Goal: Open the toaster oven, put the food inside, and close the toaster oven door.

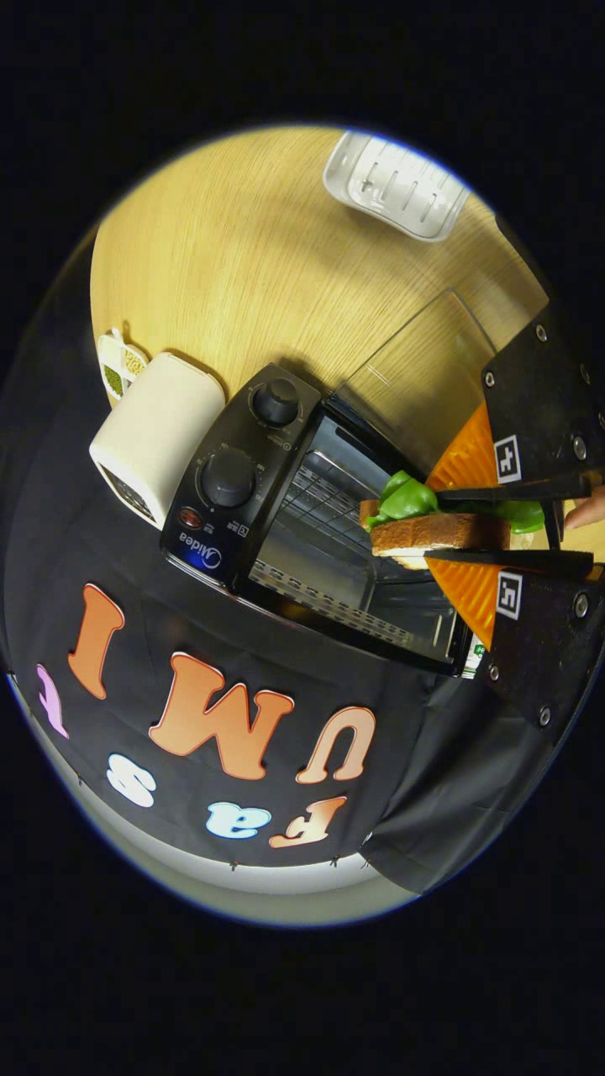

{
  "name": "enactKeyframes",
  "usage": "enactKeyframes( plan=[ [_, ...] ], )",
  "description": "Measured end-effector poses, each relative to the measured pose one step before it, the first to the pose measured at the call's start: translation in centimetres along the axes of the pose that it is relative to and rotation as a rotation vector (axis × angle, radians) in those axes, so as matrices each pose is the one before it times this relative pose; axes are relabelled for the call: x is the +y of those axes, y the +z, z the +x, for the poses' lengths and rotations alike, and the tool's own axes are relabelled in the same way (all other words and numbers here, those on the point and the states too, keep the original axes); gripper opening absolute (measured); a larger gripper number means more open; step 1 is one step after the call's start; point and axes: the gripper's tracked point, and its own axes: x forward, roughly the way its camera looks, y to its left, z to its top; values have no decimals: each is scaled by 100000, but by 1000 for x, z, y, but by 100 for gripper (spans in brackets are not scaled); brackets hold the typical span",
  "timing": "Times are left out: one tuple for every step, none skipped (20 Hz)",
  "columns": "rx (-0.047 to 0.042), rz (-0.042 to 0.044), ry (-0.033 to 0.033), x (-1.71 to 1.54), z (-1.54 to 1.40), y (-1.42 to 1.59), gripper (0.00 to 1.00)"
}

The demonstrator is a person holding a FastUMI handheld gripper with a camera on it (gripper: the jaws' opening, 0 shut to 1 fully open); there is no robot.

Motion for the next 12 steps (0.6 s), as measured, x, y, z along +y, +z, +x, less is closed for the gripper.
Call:
enactKeyframes(
  plan=[
    [87, 569, 93, 15, 62, 126, 24],
    [176, 1372, 501, 208, -160, 177, 24],
    [254, 2185, 1268, 415, -50, 141, 24],
    [-185, 1921, 1247, 447, 19, 197, 24],
    [-616, 826, 166, 159, 293, 222, 24],
    [-462, -429, -417, -31, 519, 41, 24],
    [-490, 973, -560, -36, 504, 51, 24],
    [-574, 1361, -83, 216, 457, 271, 24],
    [-644, 1959, -252, 49, 512, 62, 24],
    [-966, 1704, 1110, 235, 674, 194, 24],
    [-1952, 1711, 1202, 361, 546, 356, 24],
    [-1365, 534, 476, 65, 877, 63, 24]
  ],
)
